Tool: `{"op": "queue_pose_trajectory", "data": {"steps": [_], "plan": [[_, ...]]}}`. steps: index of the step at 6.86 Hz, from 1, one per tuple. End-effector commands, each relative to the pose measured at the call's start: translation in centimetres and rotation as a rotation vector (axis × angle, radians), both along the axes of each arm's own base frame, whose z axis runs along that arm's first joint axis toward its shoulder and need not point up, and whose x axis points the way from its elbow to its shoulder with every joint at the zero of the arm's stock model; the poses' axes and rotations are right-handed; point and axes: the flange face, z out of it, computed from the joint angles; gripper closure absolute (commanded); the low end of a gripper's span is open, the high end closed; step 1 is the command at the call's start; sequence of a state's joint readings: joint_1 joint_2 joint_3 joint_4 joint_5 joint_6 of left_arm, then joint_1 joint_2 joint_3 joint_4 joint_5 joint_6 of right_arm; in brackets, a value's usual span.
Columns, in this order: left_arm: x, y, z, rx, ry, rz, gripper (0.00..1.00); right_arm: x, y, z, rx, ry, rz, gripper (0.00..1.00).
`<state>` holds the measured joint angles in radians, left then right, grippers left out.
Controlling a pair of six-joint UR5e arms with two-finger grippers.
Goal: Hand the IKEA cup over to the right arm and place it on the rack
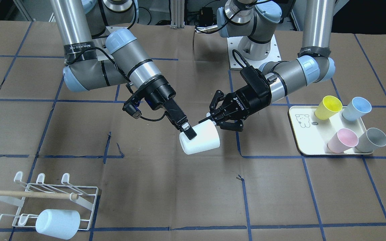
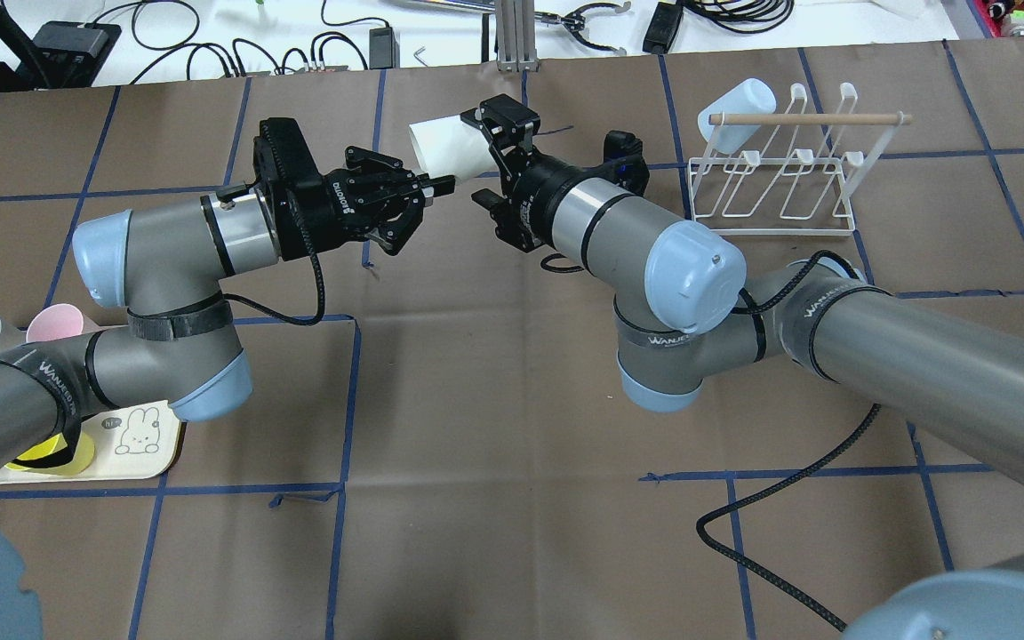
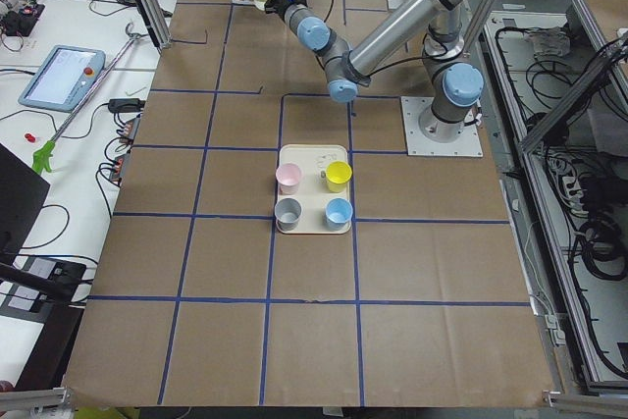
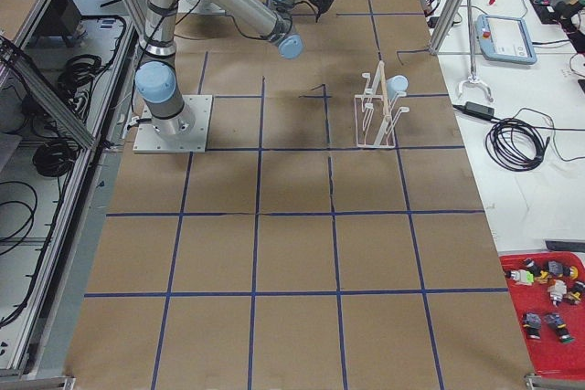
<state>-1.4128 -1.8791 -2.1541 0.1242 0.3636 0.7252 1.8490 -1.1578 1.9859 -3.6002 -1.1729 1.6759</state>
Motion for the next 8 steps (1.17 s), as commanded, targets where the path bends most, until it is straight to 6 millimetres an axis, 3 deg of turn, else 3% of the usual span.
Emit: {"op": "queue_pose_trajectory", "data": {"steps": [1,6,7,8], "plan": [[0.02,-0.10,0.11,-0.002,-0.001,0.001,0.99,0.23,-0.47,0.40,-0.012,-0.002,-0.003,0.03],[0.02,-0.07,0.18,0.003,0.002,0.003,0.98,0.69,-0.92,-0.28,-0.005,0.001,0.001,0.04],[0.02,-0.07,0.18,0.003,0.002,0.003,0.98,0.71,-0.93,-0.35,-0.004,0.001,0.002,0.08],[0.02,-0.07,0.18,0.003,0.002,0.003,0.97,0.96,-0.76,-0.34,-0.002,-0.003,0.008,0.20]]}}
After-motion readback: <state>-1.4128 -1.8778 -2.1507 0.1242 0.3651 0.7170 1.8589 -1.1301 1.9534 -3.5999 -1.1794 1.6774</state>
